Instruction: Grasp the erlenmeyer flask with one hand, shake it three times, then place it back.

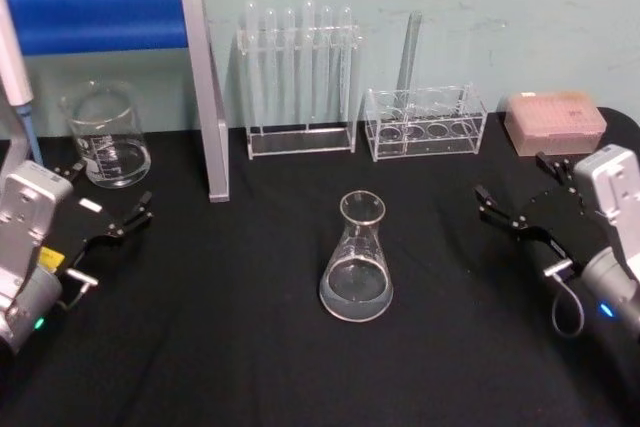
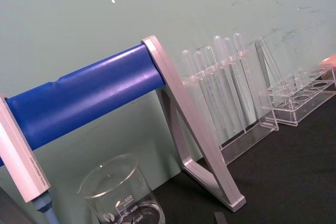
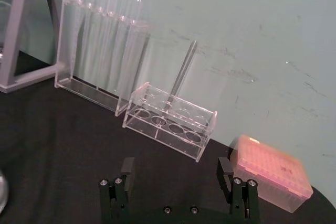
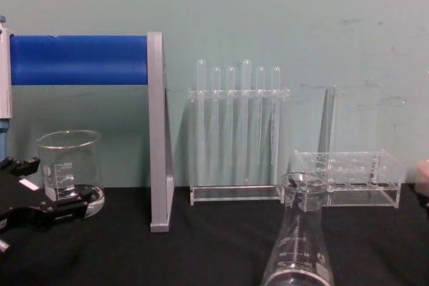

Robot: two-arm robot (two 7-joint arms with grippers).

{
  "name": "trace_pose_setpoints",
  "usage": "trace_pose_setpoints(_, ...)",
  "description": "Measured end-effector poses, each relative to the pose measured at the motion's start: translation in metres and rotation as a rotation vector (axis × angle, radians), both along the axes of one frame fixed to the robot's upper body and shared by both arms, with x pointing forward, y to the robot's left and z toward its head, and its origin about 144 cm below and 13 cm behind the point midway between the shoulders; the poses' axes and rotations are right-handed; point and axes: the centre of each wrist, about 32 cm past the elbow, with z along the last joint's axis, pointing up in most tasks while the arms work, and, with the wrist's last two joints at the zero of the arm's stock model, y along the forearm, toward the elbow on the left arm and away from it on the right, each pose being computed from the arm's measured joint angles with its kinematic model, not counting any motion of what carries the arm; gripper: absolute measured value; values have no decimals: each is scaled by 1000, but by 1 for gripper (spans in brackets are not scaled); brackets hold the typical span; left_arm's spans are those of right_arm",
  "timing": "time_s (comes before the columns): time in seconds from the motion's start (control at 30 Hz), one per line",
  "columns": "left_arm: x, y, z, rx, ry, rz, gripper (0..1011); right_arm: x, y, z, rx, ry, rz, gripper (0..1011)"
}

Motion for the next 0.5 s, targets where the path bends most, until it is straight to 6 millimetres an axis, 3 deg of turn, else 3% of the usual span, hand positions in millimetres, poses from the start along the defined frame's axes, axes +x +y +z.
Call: trace_pose_setpoints(0.5,0,0,0,0,0,0,1001,-35,0,11,129,65,133,1000)
